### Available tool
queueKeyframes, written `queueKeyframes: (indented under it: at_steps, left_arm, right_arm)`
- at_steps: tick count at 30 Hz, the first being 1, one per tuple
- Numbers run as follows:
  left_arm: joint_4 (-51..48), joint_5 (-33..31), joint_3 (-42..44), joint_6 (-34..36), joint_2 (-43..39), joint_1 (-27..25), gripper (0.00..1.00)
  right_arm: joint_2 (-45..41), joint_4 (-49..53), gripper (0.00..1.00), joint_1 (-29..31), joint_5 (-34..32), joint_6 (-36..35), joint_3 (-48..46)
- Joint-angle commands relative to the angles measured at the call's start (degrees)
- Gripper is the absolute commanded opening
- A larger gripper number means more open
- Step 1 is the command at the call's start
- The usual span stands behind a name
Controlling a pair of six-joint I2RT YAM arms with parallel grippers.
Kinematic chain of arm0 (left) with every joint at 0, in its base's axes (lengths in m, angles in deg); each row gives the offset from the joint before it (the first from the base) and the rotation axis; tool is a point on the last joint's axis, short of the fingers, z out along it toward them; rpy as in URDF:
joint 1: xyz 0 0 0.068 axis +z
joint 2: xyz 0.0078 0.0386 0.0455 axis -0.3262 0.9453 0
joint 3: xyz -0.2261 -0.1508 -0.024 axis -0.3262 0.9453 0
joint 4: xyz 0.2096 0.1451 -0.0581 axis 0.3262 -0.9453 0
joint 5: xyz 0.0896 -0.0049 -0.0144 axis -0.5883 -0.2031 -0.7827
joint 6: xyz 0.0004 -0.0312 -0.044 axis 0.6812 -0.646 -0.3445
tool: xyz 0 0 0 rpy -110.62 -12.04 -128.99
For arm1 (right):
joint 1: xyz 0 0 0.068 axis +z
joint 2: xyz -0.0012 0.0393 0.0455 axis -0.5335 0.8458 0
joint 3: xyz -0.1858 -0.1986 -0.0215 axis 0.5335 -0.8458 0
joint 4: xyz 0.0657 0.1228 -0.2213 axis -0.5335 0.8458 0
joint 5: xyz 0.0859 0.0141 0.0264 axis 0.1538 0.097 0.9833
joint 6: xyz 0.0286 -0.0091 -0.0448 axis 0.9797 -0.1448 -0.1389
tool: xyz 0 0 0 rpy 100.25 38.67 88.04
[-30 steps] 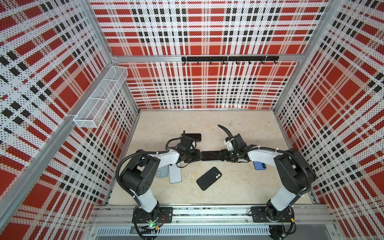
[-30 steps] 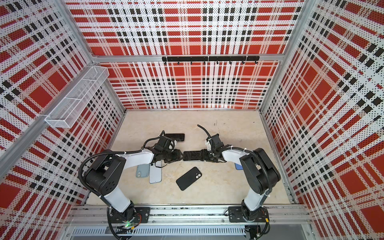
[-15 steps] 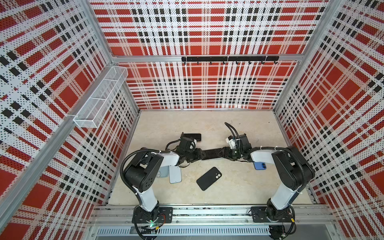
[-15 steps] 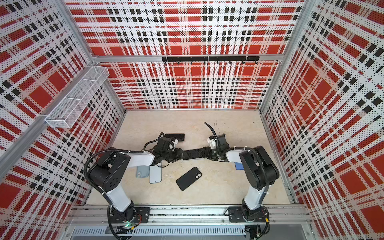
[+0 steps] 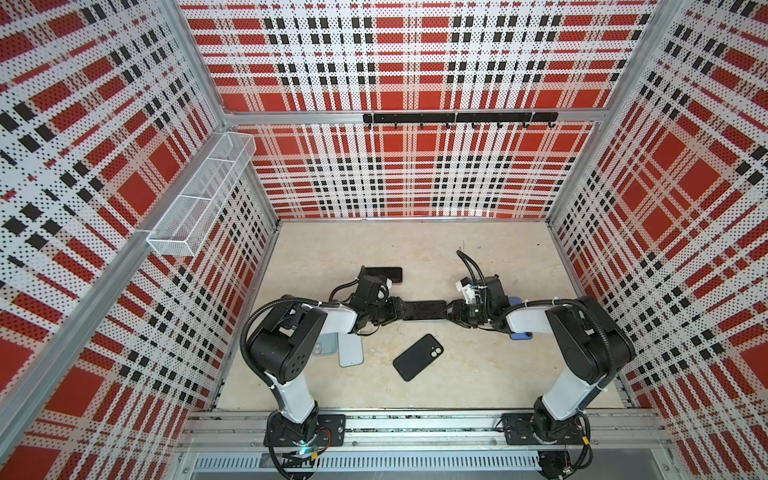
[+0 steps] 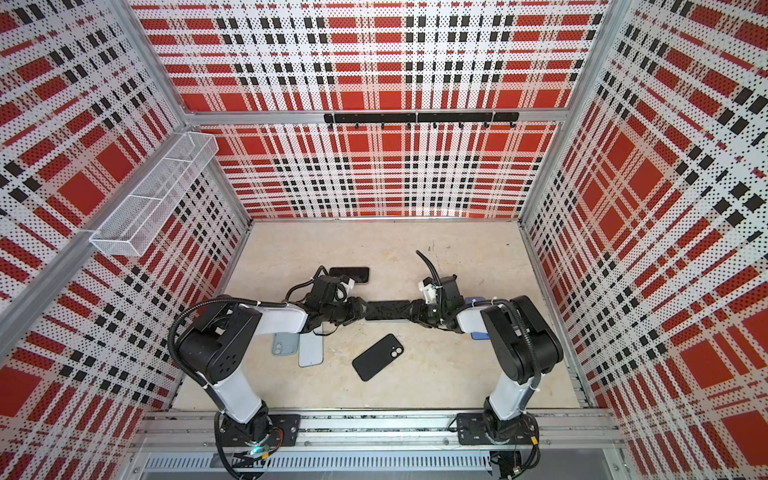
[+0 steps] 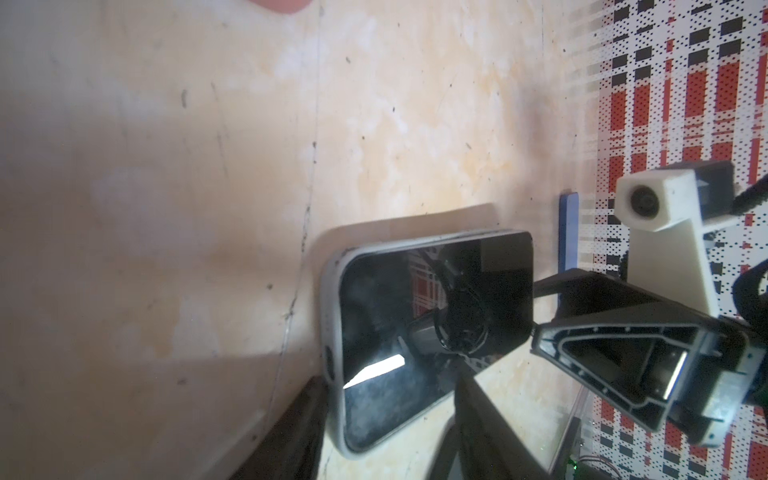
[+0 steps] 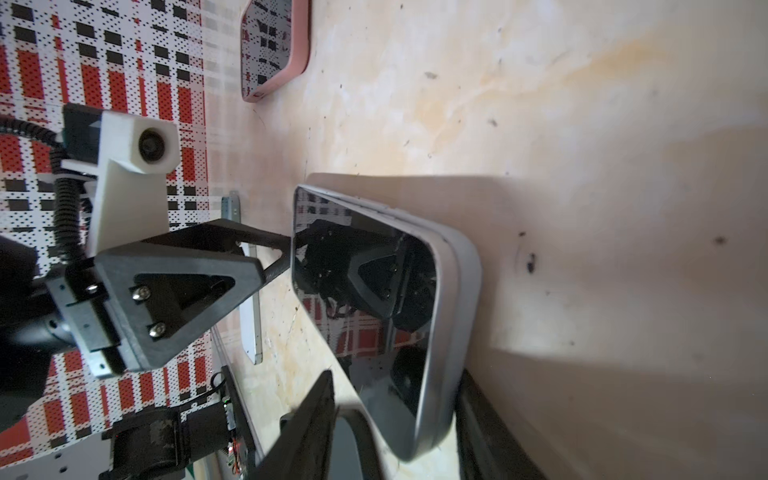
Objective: Put the phone into the phone case
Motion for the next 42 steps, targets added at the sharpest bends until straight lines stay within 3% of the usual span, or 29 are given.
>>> queueKeyframes:
  at_steps: [1, 11, 26, 30, 36, 42]
  left_arm:
    - [-4.0, -0.5, 1.6, -0.4, 3.2, -0.3, 0.53]
    - [-4.0, -0.4, 1.6, -0.6, 3.2, -0.3, 0.53]
    - [-4.0, -1.1, 1.0, -0.5, 1.4, -0.1, 0.55]
    - [-3.9, -0.8, 0.7, -0.2, -2.0, 0.4, 0.66]
    - [-3.6, 0.9, 0.1, 0.5, -12.8, 2.6, 0.99]
    - [-3.3, 7.9, -2.2, 2.1, -21.0, 5.4, 0.99]
  right_arm:
    - [-2.2, -10.9, 0.46, 0.9, 7.3, 1.7, -1.0]
    - [-2.6, -18.6, 0.37, -0.9, 7.8, 5.9, -4.0]
    - [-4.1, -12.8, 0.04, -1.1, 5.5, 2.9, -4.6]
    - [-7.1, -10.0, 0.01, -1.1, 4.7, 2.4, -3.9]
    - [-17.8, 0.1, 0.0, -1.1, 3.9, -0.4, 0.2]
    - [-25.7, 7.8, 0.0, -1.2, 8.1, -1.7, 6.4]
